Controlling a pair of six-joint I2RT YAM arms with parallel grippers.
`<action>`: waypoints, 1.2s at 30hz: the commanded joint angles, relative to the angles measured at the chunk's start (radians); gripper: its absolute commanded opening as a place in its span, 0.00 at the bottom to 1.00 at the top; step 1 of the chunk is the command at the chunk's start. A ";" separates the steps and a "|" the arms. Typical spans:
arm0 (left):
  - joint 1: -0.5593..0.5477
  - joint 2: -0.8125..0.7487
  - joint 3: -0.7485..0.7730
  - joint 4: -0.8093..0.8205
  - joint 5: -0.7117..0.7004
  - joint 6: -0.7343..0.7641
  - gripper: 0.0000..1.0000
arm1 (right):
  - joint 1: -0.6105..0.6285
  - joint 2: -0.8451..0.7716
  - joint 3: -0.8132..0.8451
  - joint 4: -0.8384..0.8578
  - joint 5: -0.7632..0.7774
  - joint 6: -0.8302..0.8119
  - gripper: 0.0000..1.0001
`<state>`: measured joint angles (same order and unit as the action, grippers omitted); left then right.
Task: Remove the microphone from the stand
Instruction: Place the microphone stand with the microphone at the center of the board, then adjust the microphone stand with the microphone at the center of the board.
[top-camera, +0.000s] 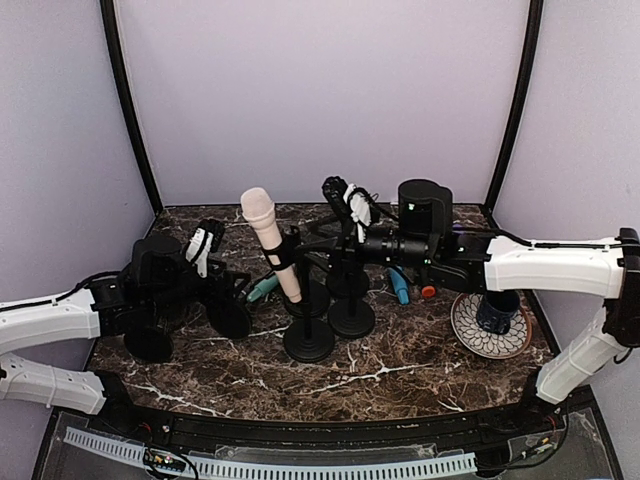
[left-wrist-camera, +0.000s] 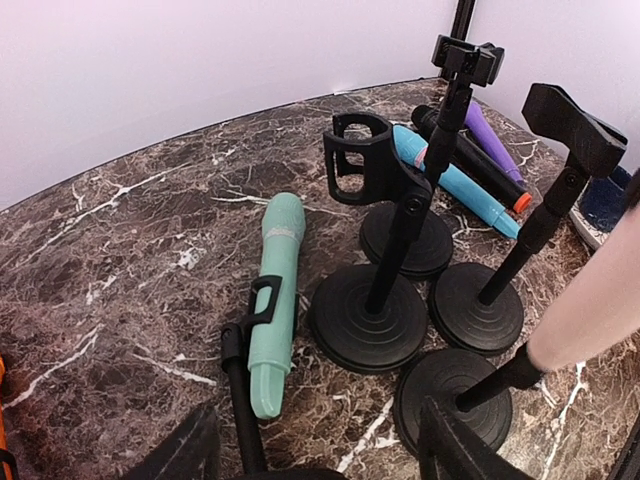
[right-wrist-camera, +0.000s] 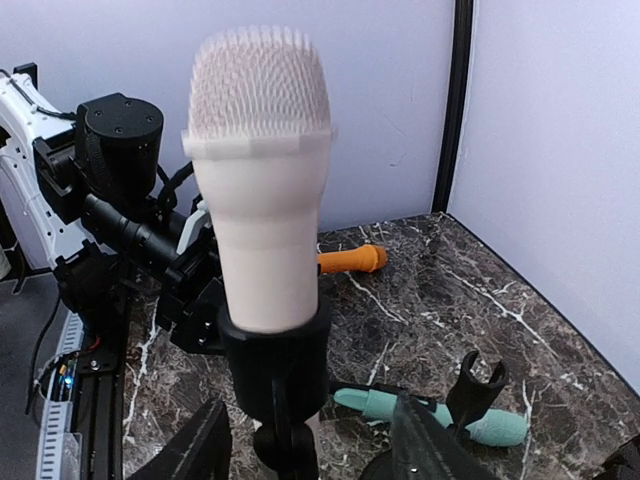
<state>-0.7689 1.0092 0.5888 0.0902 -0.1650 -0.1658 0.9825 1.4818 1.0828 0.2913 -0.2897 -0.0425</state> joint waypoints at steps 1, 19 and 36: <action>0.012 -0.031 0.053 -0.030 -0.018 0.033 0.70 | -0.005 -0.047 0.025 0.039 -0.011 0.008 0.63; 0.017 -0.085 0.046 0.138 0.449 0.057 0.75 | -0.016 -0.029 0.024 0.071 -0.072 0.153 0.88; 0.017 -0.069 -0.024 0.215 0.348 0.032 0.75 | 0.024 0.168 0.425 -0.188 -0.012 0.136 0.97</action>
<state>-0.7551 0.9802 0.5949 0.2825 0.2157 -0.1257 0.9974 1.5818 1.4227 0.1761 -0.3161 0.1093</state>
